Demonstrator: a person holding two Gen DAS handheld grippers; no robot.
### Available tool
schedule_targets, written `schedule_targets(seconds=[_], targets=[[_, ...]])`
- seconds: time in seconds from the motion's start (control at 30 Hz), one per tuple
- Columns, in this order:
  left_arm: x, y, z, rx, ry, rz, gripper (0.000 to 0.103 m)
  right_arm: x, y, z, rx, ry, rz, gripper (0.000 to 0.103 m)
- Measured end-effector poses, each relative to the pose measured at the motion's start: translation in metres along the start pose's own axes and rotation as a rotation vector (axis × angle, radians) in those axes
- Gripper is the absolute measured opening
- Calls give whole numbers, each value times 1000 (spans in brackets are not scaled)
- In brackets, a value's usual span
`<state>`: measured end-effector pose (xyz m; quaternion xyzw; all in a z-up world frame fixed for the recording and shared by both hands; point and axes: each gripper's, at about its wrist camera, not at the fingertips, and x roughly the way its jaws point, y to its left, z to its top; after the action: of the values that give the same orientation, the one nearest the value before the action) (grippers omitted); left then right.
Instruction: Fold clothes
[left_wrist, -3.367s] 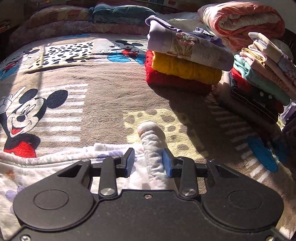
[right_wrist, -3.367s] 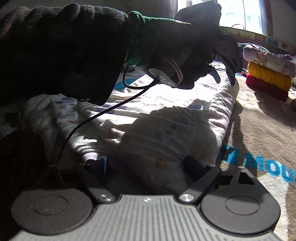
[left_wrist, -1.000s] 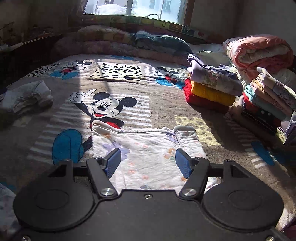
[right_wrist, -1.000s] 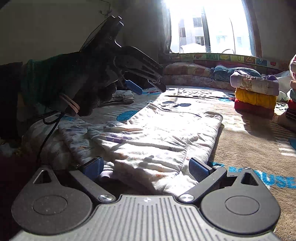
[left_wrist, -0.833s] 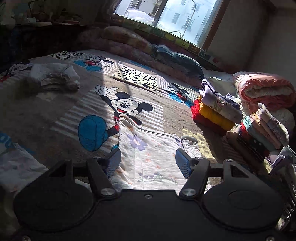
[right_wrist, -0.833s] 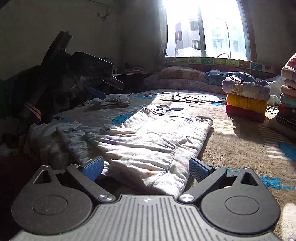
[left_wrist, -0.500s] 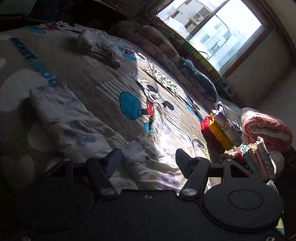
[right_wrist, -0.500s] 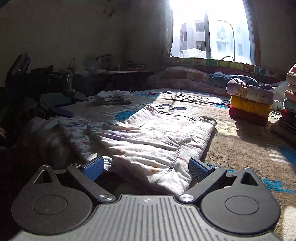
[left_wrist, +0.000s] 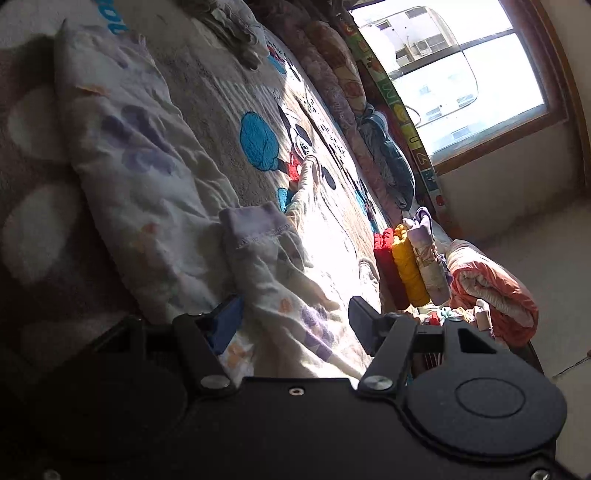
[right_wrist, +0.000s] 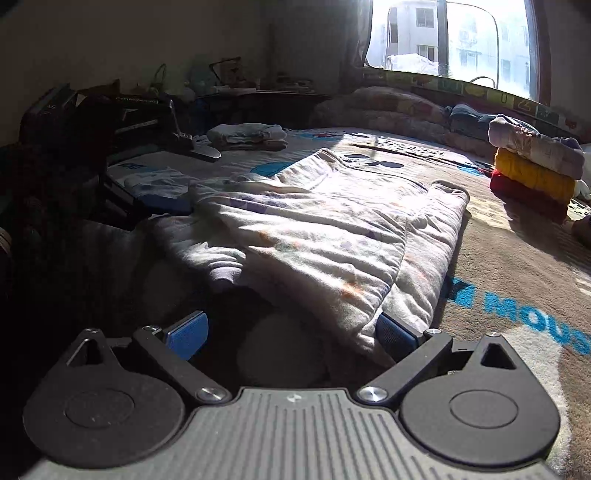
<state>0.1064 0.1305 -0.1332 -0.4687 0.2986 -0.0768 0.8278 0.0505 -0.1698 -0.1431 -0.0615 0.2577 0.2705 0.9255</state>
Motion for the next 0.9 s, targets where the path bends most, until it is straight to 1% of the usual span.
schedule_targets(seconds=[0.03,0.1,0.17,0.2,0.23,0.27,0.33,0.37,0.47,0.57,0.67,0.73,0.9], targets=[[2,2,0,-6,-4,7,58,0,0,0,1,1,4,97],[5,6,0,-23,-15,12,55,-1,-1,-1,8,6,10,97],[7,8,0,-34,-30,2,53,-1,-2,-2,13,9,13,97],[7,8,0,-29,-36,7,48,-3,-4,-1,14,9,16,97],[8,8,0,-19,-42,16,37,-3,-4,-1,15,8,17,97],[9,7,0,-8,-47,24,33,-4,-4,0,17,7,19,97],[8,2,0,26,-63,31,13,-6,-4,0,20,0,21,97],[6,-4,0,56,-73,32,10,-7,-5,1,22,-6,21,97],[1,-25,-1,147,-97,22,8,-12,-6,2,22,-38,11,96],[4,-53,0,214,-104,-19,7,-15,-9,4,40,-81,3,96],[10,-78,0,253,-96,-68,6,-9,-14,2,57,-50,24,96],[21,-99,1,287,-81,-105,6,-8,-13,1,57,-45,30,96],[53,-144,-1,348,-51,-152,5,-5,-11,0,60,-31,46,97]])
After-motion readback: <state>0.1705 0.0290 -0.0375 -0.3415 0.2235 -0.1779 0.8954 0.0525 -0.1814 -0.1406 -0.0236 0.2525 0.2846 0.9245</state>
